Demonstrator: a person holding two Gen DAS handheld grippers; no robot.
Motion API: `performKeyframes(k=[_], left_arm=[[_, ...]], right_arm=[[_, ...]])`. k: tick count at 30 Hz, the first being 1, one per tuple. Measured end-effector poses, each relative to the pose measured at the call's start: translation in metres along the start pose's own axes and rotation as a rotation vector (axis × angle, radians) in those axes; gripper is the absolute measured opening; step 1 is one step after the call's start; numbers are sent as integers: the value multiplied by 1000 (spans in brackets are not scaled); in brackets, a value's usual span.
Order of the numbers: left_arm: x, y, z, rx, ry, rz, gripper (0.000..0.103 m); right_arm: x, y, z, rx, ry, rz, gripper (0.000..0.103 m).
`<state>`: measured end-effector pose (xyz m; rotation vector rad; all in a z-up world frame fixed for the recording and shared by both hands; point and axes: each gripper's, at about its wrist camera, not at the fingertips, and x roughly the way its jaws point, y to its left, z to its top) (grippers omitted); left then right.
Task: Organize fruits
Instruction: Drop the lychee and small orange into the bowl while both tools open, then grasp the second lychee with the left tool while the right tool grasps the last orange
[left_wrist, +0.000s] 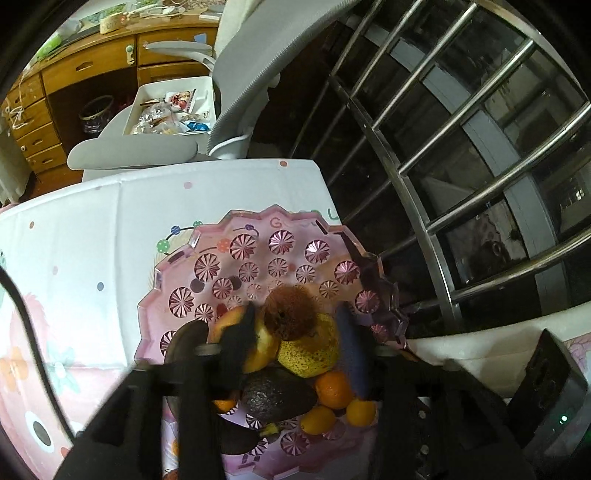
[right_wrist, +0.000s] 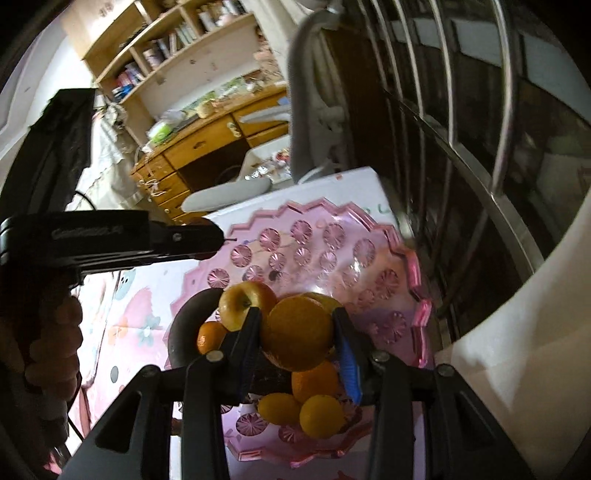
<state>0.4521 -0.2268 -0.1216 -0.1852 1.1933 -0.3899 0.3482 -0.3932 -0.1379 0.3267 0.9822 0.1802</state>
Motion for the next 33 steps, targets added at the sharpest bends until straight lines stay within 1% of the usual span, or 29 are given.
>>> performKeyframes(k=[1, 3, 7, 8, 10, 12, 16, 18, 22, 26, 30, 33], left_arm=[[-3, 1, 0, -6, -11, 2, 61], [-9, 4, -2, -14, -23, 17, 63], [-23, 16, -6, -35, -31, 45, 73], [-27, 19, -8, -41, -36, 57, 73], [-36, 26, -11, -51, -46, 70, 74], [-45, 34, -15, -65, -58, 78, 74], [-67, 53, -26, -86, -81, 99, 74], [-79, 64, -33, -93, -92, 108, 74], [-98, 84, -47, -106, -105, 118, 75], [-112, 105, -62, -117, -93, 125, 76], [-119, 127, -82, -117, -61, 123, 76], [-121, 138, -94, -112, -34, 124, 76]], right_arm=[[0, -2, 0, 25, 8, 4, 43], [-2, -2, -1, 42, 10, 12, 47], [-6, 5, -4, 22, 16, 6, 48], [-7, 6, -4, 26, 16, 8, 49], [-11, 10, -7, 37, 13, 2, 51], [-16, 15, -10, 43, 10, 0, 59], [-24, 27, -15, 50, 2, 3, 62], [-27, 34, -18, 56, 7, 3, 66], [-30, 51, -23, 70, 22, 6, 68], [-30, 68, -28, 101, 56, 1, 69], [-28, 83, -35, 145, 83, 12, 69], [-25, 93, -39, 182, 95, -5, 69]])
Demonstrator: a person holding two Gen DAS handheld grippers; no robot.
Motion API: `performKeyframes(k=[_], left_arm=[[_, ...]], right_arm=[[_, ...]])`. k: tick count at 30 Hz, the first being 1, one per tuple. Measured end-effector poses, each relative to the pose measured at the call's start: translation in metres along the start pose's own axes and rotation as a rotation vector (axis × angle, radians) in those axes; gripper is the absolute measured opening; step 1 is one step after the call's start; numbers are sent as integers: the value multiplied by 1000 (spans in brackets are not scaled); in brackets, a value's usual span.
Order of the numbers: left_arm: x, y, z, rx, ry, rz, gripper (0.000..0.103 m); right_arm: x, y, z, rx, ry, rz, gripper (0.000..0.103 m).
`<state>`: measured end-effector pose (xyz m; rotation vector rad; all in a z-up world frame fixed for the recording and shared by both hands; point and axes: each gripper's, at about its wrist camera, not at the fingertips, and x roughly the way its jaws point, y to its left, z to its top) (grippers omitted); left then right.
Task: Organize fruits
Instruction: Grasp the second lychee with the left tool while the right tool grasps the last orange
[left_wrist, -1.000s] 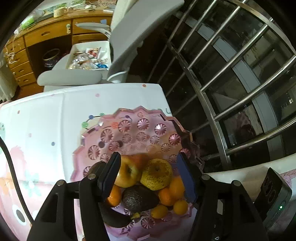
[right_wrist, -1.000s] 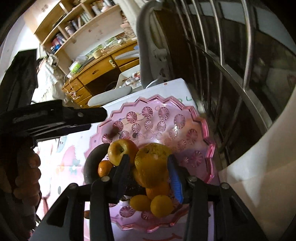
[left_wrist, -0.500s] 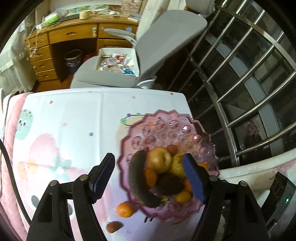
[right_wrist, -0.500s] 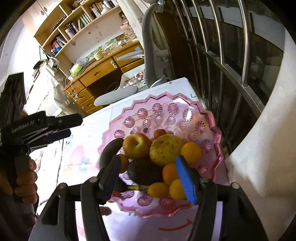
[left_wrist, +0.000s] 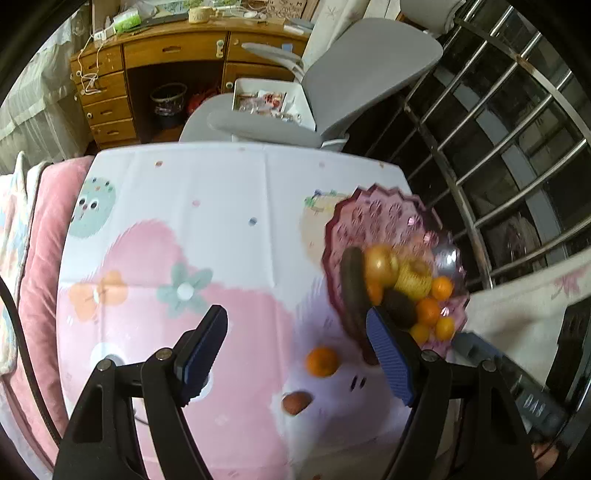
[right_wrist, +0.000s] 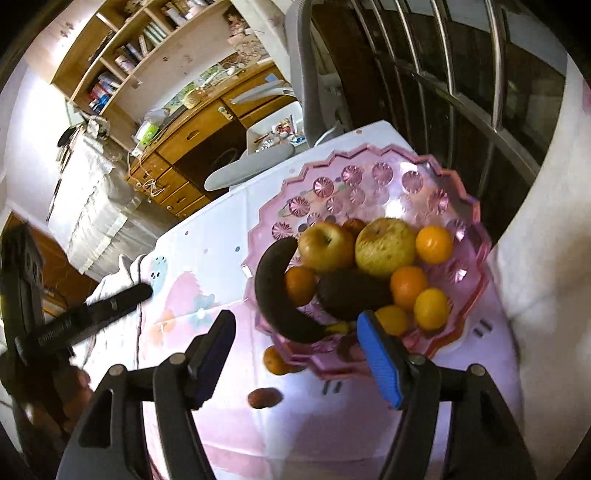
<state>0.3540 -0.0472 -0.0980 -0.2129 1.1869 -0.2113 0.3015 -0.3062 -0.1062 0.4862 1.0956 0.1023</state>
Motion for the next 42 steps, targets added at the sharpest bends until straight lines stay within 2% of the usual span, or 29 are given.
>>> performKeyframes(k=[8, 15, 24, 27, 35, 37, 42], left_arm=[[13, 31, -35, 47, 115, -31, 76], [33, 36, -56, 92, 215, -97, 76], [75, 39, -71, 113, 328, -145, 76], [91, 42, -77, 82, 367, -171, 73], [121, 31, -89, 75, 429, -213, 65], [127, 29, -91, 70, 443, -226, 57], [141, 24, -97, 46, 470, -253, 46]], right_arm=[[12, 11, -12, 160, 80, -32, 69], [31, 17, -28, 335, 151, -58, 69], [61, 19, -44, 427, 232, -105, 69], [68, 16, -48, 455, 239, -112, 69], [94, 8, -55, 506, 277, -107, 69], [101, 6, -57, 515, 289, -107, 68], [111, 3, -60, 511, 299, -106, 60]])
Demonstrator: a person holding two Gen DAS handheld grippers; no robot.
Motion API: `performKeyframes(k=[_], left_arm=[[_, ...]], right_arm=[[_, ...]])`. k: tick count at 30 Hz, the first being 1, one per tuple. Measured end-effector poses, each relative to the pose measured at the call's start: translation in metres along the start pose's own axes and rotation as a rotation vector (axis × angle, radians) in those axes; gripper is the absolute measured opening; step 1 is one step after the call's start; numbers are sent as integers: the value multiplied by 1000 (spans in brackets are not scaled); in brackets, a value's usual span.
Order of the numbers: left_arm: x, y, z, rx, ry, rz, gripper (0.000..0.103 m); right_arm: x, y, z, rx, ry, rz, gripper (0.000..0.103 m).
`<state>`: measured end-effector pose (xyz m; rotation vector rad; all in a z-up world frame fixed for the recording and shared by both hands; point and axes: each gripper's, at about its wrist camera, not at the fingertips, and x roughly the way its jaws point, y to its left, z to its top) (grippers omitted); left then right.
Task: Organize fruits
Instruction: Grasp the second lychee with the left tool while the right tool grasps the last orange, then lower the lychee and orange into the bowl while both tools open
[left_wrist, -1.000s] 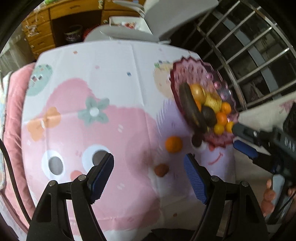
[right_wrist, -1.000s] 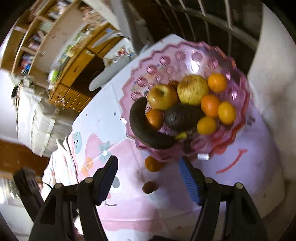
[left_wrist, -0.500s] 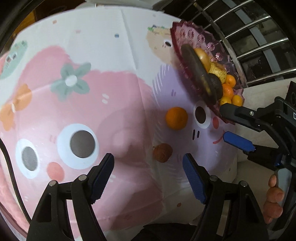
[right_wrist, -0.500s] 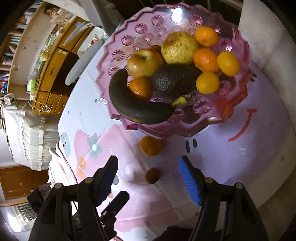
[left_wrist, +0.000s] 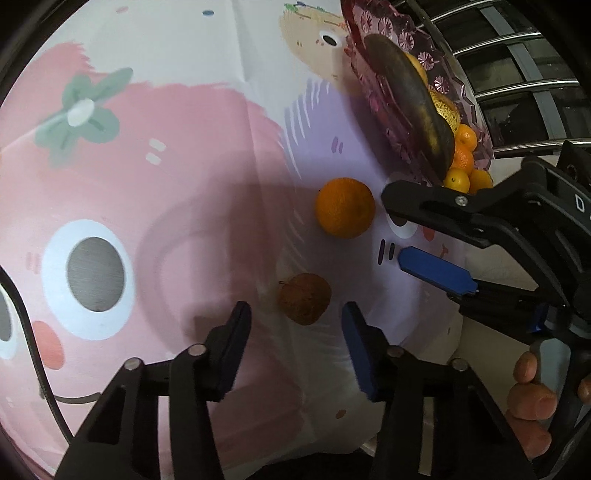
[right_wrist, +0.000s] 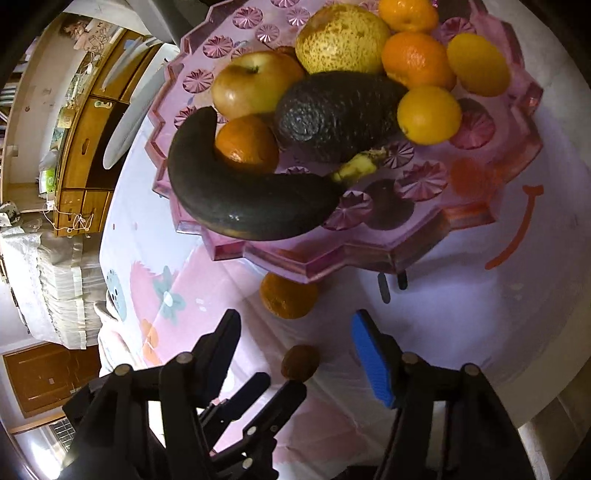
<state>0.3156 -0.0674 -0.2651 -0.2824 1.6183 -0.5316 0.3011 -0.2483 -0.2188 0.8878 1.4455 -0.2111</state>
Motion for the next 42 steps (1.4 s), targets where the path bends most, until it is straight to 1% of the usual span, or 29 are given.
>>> performKeyframes(k=[6, 7, 11, 12, 14, 16, 21, 26, 33, 38, 42], left_arm=[[10, -2, 3, -14, 8, -19, 41], [10, -1, 3, -15, 9, -21, 39], [13, 1, 3, -19, 12, -31, 35], [13, 1, 4, -21, 11, -33, 32], [13, 1, 4, -25, 12, -34, 32], [15, 2, 5, -33, 19, -41, 29], [15, 6, 5, -57, 14, -52, 27], [12, 10, 3, -80, 6, -52, 26], [0, 21, -4, -139, -26, -23, 25], [-18, 31, -13, -207, -65, -16, 25], [-37, 35, -19, -250, -111, 10, 25]], right_arm=[[10, 0, 4, -10, 14, 0, 52], [11, 0, 4, -11, 15, 0, 51], [17, 2, 7, -18, 19, -4, 48], [18, 2, 7, -20, 20, -5, 47], [20, 2, 7, -26, 25, -6, 45], [23, 5, 8, -33, 31, -8, 44], [30, 8, 9, -49, 46, -10, 39], [33, 19, 11, -86, 42, -30, 38], [35, 25, 10, -114, 65, -39, 36], [30, 32, 7, -152, 81, -18, 36], [21, 39, 5, -198, 100, 8, 35]])
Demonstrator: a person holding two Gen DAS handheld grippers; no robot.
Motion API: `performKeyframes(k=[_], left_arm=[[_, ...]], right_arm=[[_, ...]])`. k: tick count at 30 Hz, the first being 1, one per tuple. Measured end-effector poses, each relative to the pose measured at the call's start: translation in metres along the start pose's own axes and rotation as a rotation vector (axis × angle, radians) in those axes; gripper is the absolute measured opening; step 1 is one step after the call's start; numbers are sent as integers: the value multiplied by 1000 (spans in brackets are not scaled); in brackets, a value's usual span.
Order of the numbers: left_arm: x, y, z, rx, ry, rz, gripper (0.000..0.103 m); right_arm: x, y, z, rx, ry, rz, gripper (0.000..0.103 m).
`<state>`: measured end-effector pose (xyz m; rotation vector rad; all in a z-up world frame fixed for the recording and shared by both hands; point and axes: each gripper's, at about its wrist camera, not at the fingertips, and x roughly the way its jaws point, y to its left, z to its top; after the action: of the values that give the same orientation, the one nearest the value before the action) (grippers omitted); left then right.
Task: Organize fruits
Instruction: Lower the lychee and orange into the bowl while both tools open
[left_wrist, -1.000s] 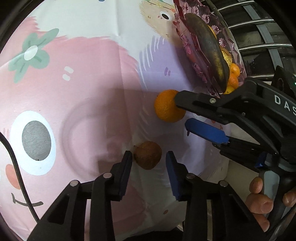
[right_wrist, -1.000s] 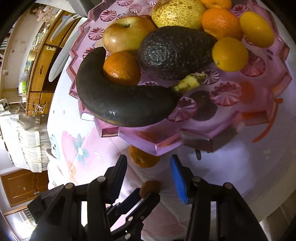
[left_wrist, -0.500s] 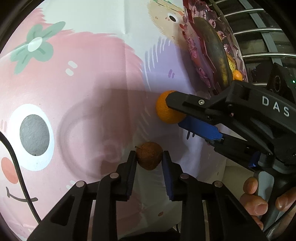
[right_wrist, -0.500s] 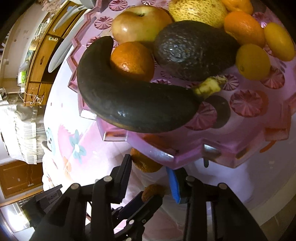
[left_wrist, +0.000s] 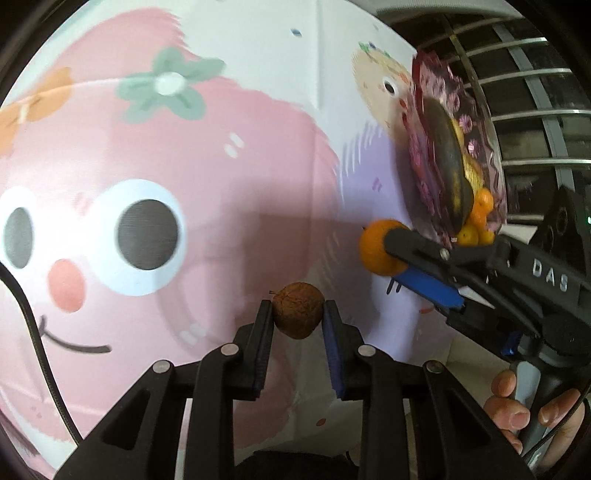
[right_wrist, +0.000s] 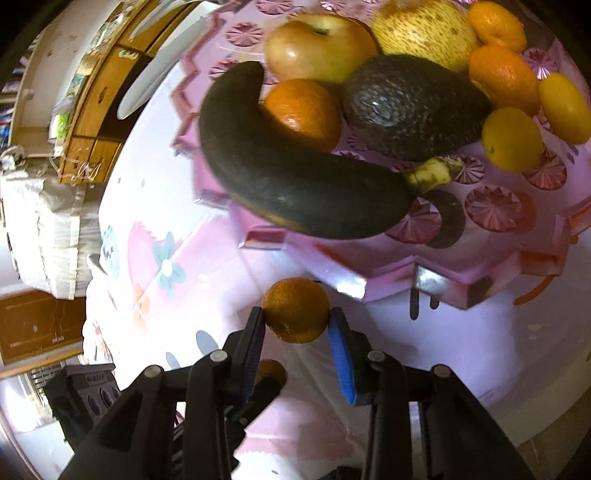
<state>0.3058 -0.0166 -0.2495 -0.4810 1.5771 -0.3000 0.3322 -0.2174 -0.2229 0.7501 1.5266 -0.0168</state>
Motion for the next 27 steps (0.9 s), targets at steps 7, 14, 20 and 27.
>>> performKeyframes(k=[7, 14, 20, 27], left_arm=[[-41, -9, 1, -48, -125, 30, 24], [-73, -33, 14, -67, -248, 33, 24], [-88, -69, 27, -26, -342, 0, 24], [-81, -123, 39, 57, -399, -17, 25]], right_arm=[[-22, 13, -4, -93, 61, 95, 35], [-66, 24, -5, -232, 27, 151, 35], [-109, 19, 7, -320, -76, 187, 35], [-152, 0, 33, -377, -210, 198, 35]])
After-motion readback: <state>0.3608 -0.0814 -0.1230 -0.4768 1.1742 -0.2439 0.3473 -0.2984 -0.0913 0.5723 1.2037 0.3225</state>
